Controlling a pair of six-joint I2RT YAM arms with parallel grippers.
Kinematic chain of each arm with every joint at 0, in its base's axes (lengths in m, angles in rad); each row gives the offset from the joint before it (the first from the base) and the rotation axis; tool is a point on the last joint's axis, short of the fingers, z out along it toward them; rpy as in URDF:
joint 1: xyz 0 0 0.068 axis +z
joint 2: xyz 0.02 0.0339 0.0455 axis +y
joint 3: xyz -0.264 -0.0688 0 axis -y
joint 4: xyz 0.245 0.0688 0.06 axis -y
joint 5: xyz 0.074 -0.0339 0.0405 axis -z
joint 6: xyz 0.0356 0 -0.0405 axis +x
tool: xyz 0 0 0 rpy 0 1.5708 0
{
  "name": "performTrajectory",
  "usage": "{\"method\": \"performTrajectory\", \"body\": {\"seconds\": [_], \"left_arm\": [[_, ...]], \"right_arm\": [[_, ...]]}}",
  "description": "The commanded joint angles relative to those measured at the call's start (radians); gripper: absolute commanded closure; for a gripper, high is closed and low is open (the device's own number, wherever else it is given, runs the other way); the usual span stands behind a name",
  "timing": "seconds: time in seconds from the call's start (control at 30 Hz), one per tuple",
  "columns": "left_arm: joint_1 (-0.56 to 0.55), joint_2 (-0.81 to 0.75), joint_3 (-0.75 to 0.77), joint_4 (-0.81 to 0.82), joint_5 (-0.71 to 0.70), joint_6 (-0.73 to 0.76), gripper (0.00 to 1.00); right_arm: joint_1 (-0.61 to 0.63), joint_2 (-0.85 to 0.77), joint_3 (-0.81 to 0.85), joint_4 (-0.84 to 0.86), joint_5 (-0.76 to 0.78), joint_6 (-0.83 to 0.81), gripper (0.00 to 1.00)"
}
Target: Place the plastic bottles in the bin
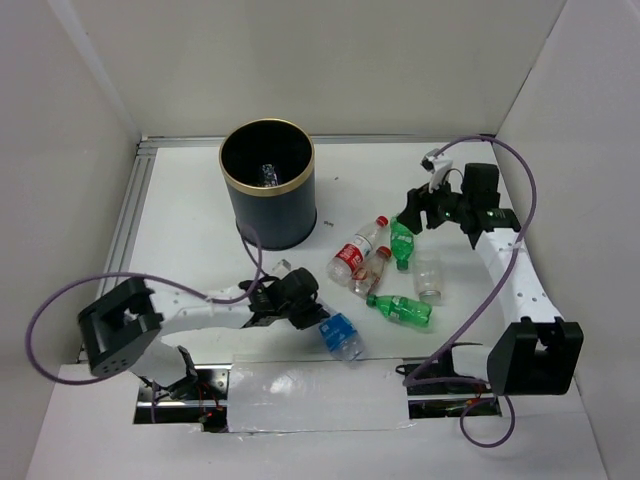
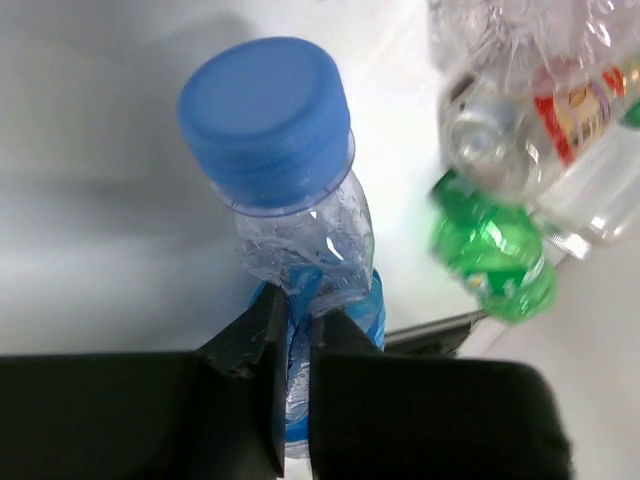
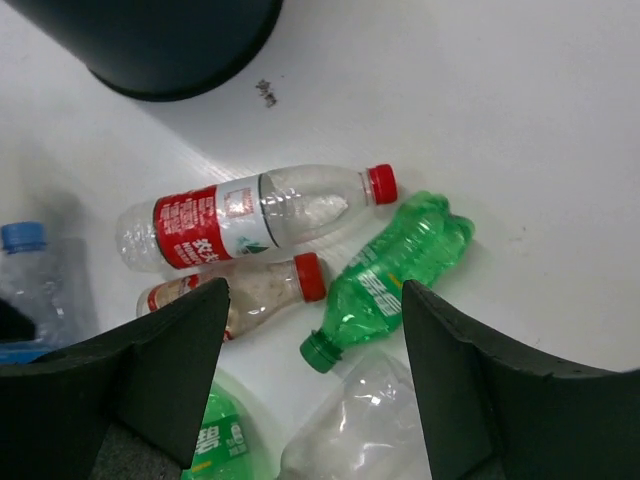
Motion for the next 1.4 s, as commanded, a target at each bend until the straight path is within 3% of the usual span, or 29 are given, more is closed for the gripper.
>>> {"method": "performTrajectory", "body": {"seconds": [0.0, 0.13, 0.23, 0.27, 0.3, 0.47, 0.6, 0.8, 0.83, 0.93, 1.0, 1.07, 1.17, 1.2, 1.23, 1.37], "left_arm": [[-0.006, -0.173, -0.031, -0.152, -0.051, 0.079, 0.94], [0.005, -0.343, 0.124, -0.281, -0.207, 0.335, 0.98], [0.043, -0.374, 0.314, -0.272, -0.324, 0.599, 0.99], [0.054, -0.374, 0.366, -0.252, -0.353, 0.741, 0.99], [0.075, -0.357, 0.468, -0.226, -0.386, 0.811, 0.99], [0.189, -0.285, 0.670, 0.051, -0.587, 1.175, 0.95], [0.313, -0.189, 0.762, 0.144, -0.691, 1.317, 0.94], [0.484, -0.054, 0.795, 0.030, -0.765, 1.324, 0.87], [0.505, -0.053, 0.795, 0.017, -0.777, 1.305, 0.85], [0.527, -0.014, 0.784, 0.001, -0.777, 1.299, 0.39], [0.527, -0.014, 0.805, -0.008, -0.745, 1.313, 0.09], [0.511, -0.024, 0.805, -0.008, -0.723, 1.357, 0.02], [0.432, -0.076, 0.767, 0.072, -0.670, 1.475, 0.01], [0.406, -0.119, 0.733, 0.089, -0.607, 1.510, 0.01], [0.348, -0.160, 0.695, 0.089, -0.575, 1.553, 0.01], [0.246, -0.224, 0.574, 0.075, -0.316, 1.592, 0.06]], "right_arm": [[-0.058, 0.050, 0.008, 0.025, -0.029, 0.100, 0.24], [-0.089, 0.227, 0.074, 0.006, -0.049, 0.168, 0.11], [-0.098, 0.342, 0.105, 0.026, -0.018, 0.222, 0.11], [-0.098, 0.367, 0.120, 0.026, -0.006, 0.248, 0.11], [-0.107, 0.390, 0.137, 0.026, -0.006, 0.259, 0.10], [-0.108, 0.485, 0.153, 0.017, -0.003, 0.280, 0.05], [-0.108, 0.526, 0.153, 0.026, 0.015, 0.289, 0.05], [-0.108, 0.569, 0.153, 0.044, 0.026, 0.289, 0.04], [-0.108, 0.581, 0.153, 0.045, 0.026, 0.289, 0.04], [-0.108, 0.618, 0.163, 0.032, 0.015, 0.299, 0.04], [-0.095, 0.646, 0.173, 0.011, 0.015, 0.299, 0.09], [-0.085, 0.664, 0.182, 0.000, 0.032, 0.288, 0.12], [-0.085, 0.692, 0.182, 0.000, 0.032, 0.277, 0.34], [-0.085, 0.703, 0.182, -0.014, 0.032, 0.277, 0.40], [-0.085, 0.703, 0.194, -0.037, 0.016, 0.254, 0.55], [-0.094, 0.691, 0.315, -0.116, -0.050, 0.167, 0.85]]}}
